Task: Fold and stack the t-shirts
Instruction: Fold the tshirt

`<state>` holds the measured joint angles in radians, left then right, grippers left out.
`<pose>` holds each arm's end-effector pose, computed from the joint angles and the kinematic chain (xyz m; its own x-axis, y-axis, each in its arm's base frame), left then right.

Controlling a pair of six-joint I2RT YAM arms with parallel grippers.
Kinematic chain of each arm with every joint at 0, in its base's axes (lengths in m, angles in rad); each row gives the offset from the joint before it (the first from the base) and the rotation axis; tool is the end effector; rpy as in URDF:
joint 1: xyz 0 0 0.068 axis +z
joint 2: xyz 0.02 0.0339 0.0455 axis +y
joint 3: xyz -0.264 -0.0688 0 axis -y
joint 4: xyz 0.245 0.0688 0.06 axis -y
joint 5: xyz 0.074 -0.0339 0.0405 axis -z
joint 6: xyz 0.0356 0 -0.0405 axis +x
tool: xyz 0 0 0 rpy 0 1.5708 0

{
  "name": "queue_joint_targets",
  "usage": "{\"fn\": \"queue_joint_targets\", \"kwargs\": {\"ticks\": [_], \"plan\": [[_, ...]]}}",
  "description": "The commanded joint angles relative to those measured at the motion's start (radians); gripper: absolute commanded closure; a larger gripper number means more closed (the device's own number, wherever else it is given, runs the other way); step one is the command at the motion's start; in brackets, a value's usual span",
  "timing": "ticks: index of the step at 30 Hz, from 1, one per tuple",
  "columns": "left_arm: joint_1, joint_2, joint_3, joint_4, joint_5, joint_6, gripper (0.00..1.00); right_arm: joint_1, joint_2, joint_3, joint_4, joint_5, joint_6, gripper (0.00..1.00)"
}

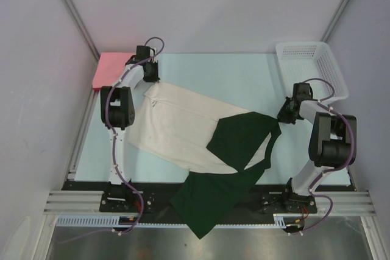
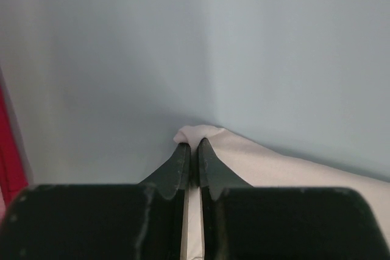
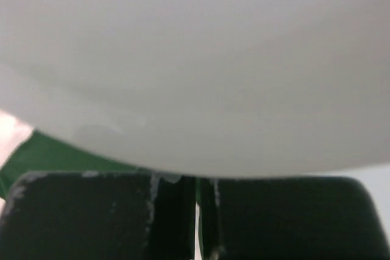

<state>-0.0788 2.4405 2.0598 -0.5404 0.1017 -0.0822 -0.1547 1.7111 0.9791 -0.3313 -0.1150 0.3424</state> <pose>0.5357 -0.0459 0.1613 -0.8026 -0.0186 -0.5963 0.0739 0.9887 -0.1302 0.3291 -0.0472 0.1602 -0.7805 0.4593 -0.4241 0.3822 0.8874 0.2576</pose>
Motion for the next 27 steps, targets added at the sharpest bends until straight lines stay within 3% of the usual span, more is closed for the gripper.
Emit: {"fn": "queue_joint_targets", "kwargs": {"ticks": [1,5,11,13,14,15,17,18,20,22,27], "plan": [[0.042,0.031,0.086,0.071,-0.043,-0.031,1.00,0.029,-0.030,0.036,0.054,0.184,0.059,1.00],[0.044,0.052,0.120,0.103,0.018,-0.014,1.00,0.035,-0.033,0.046,0.083,0.296,0.069,1.00],[0.047,0.064,0.141,0.141,0.047,-0.013,0.99,0.020,0.005,0.066,0.101,0.319,0.064,1.00],[0.048,0.063,0.151,0.151,0.050,-0.016,0.91,0.021,0.025,0.090,0.095,0.318,0.055,1.00],[0.048,0.061,0.157,0.146,0.040,-0.021,0.79,0.023,0.030,0.102,0.062,0.308,0.050,0.83],[0.050,0.048,0.164,0.134,0.032,-0.040,0.61,0.033,0.038,0.142,0.029,0.311,0.046,0.67],[0.048,0.019,0.171,0.109,-0.008,-0.066,0.49,0.052,0.027,0.184,-0.108,0.333,0.047,0.43],[0.050,-0.033,0.166,0.080,-0.028,-0.089,0.39,0.064,0.010,0.190,-0.148,0.345,0.044,0.36],[0.047,-0.110,0.099,0.063,-0.072,-0.109,0.35,0.090,-0.059,0.202,-0.269,0.385,0.040,0.25],[0.045,-0.247,-0.020,0.062,-0.100,-0.145,0.26,0.089,-0.152,0.208,-0.346,0.405,0.037,0.22],[0.045,-0.541,-0.286,-0.001,-0.259,-0.162,0.26,0.110,-0.340,0.202,-0.576,0.440,0.047,0.16]]}}
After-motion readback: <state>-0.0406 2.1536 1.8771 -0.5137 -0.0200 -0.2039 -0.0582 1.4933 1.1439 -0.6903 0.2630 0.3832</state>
